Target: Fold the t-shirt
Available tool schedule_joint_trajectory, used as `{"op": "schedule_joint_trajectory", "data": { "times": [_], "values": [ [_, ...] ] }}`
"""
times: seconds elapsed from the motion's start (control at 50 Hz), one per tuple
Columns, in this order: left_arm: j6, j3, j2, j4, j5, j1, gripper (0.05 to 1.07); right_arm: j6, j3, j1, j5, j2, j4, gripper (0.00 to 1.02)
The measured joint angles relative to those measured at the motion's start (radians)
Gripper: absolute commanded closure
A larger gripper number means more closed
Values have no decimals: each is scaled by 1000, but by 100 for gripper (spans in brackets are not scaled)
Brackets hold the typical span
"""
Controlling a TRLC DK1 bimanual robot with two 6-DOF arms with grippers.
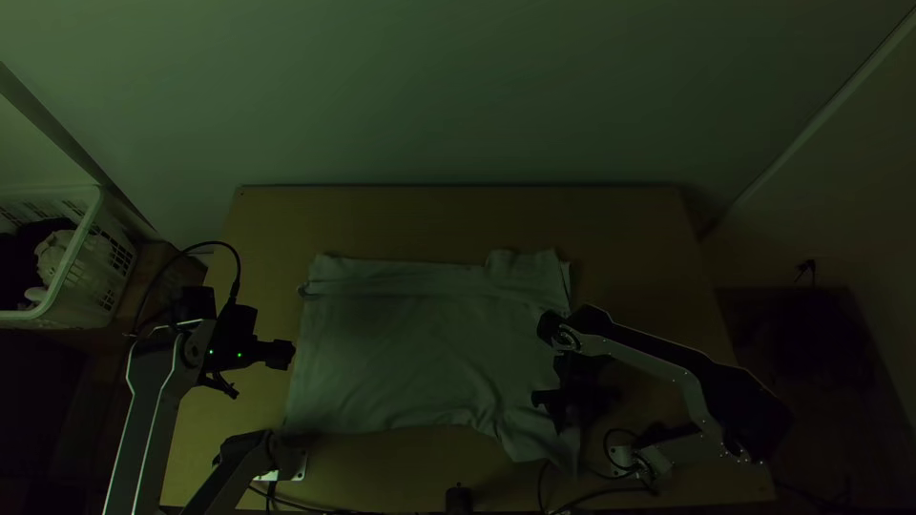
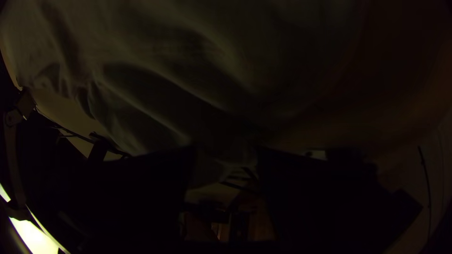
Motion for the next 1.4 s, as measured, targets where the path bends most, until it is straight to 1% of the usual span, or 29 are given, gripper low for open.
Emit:
{"op": "schedule_joint_trajectory", "data": {
  "times": [0.02,0.04,0.12,0.24,0.34,0.44,0.58,0.72,0.94,1.0,1.04,1.34,1.4],
  "values": [
    [1,0,2,-1,0,1,12,0,0,0,-1,2,3,98],
    [5,0,4,-7,-1,1,12,0,1,-3,-2,4,5,100],
    [37,7,21,-66,-5,3,12,0,9,-10,-1,6,7,100],
    [127,8,36,-190,-18,5,12,0,24,-19,-2,6,7,100],
    [193,8,51,-268,-61,1,12,0,26,-19,-2,6,7,100],
    [225,-6,85,-294,-127,-32,12,0,26,-20,-2,6,7,100],
    [257,-64,122,-297,-163,-81,12,0,27,-19,-2,6,8,100],
    [280,-104,168,-284,-171,-106,12,0,27,-19,-2,7,15,100],
    [288,-163,208,-224,-216,-182,13,0,27,-19,-2,7,27,100],
    [288,-174,219,-204,-224,-201,19,0,27,-19,-2,7,28,100],
    [288,-187,223,-192,-231,-218,21,0,27,-20,-2,7,31,100],
    [287,-241,233,-148,-238,-370,22,0,27,-20,-2,19,40,100],
    [287,-246,244,-138,-248,-386,28,0,27,-20,-2,20,41,100]
  ]
}}
